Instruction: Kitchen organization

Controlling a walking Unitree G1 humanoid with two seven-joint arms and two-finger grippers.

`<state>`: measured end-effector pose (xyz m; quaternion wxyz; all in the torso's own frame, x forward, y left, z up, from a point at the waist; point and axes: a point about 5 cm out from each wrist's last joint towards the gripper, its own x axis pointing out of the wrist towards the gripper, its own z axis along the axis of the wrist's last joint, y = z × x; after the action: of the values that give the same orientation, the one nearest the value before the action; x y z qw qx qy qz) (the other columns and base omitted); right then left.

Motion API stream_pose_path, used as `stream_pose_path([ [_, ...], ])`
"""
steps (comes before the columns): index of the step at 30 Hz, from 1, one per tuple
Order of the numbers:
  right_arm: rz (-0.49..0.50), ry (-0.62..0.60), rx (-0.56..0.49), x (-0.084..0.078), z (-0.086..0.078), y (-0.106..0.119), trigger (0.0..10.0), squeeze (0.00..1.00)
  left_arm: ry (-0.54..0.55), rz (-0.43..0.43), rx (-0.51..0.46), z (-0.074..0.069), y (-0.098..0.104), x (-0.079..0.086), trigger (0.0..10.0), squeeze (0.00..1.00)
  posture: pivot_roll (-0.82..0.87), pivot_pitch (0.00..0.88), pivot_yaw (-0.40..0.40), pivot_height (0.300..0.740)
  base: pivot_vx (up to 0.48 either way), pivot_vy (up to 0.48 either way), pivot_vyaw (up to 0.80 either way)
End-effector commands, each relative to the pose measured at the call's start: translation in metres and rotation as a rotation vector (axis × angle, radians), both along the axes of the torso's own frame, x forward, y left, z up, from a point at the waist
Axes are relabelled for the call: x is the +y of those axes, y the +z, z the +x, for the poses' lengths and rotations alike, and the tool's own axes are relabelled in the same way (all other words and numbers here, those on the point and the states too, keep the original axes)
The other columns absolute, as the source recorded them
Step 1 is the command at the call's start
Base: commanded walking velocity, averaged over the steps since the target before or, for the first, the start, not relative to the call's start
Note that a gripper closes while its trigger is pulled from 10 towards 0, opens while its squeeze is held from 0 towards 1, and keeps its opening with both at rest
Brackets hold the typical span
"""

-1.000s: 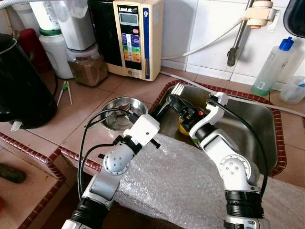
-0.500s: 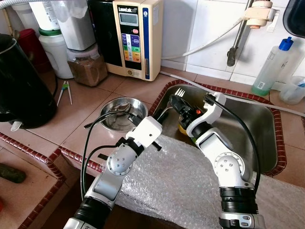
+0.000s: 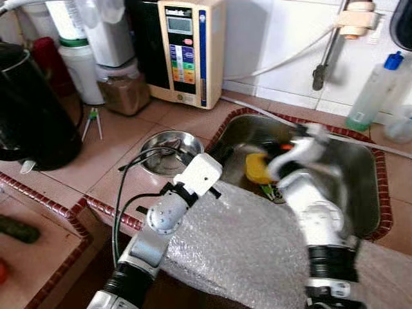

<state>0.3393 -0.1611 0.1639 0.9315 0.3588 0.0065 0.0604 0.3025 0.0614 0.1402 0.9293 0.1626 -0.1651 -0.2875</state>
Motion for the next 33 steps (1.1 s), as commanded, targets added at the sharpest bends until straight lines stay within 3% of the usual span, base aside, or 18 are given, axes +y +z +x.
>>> stream_pose_path([
  [1, -0.01, -0.004, 0.003, 0.005, 0.003, 0.003, 0.0, 0.0, -0.062, -0.007, -0.016, -0.004, 0.005, -0.006, 10.0, 1.0, -0.06, 0.0, 0.043, 0.74, 0.0, 0.0, 0.0],
  [8, -0.033, -0.052, -0.013, -0.003, 0.008, 0.007, 0.0, 0.0, -0.122, -0.01, 0.02, -0.007, 0.004, -0.006, 10.0, 1.0, -0.06, 0.0, 0.045, 0.74, 0.0, 0.0, 0.0],
  [20, -0.102, -0.084, -0.01, -0.012, 0.008, 0.003, 0.0, 0.0, -0.053, -0.017, 0.077, 0.002, 0.003, 0.011, 10.0, 1.0, -0.05, 0.0, 0.047, 0.74, 0.0, 0.0, 0.0],
  [24, -0.214, -0.05, -0.033, -0.009, 0.002, 0.0, 0.0, 0.0, 0.022, -0.038, 0.085, 0.009, 0.006, 0.022, 10.0, 1.0, -0.06, 0.0, 0.047, 0.74, 0.0, 0.0, 0.0],
  [25, -0.325, -0.014, -0.052, -0.005, -0.003, -0.005, 0.0, 0.0, 0.087, -0.056, 0.088, 0.015, 0.008, 0.031, 10.0, 1.0, -0.06, 0.0, 0.047, 0.74, 0.0, 0.0, 0.0],
  [31, -0.638, 0.107, -0.139, 0.01, -0.021, -0.017, 0.0, 0.0, 0.291, -0.107, 0.099, 0.033, 0.015, 0.062, 10.0, 1.0, -0.05, 0.0, 0.047, 0.74, 0.0, 0.0, 0.0],
  [33, -0.667, 0.115, -0.148, 0.011, -0.023, -0.018, 0.0, 0.0, 0.307, -0.11, 0.101, 0.034, 0.015, 0.066, 10.0, 1.0, -0.06, 0.0, 0.048, 0.74, 0.0, 0.0, 0.0],
])
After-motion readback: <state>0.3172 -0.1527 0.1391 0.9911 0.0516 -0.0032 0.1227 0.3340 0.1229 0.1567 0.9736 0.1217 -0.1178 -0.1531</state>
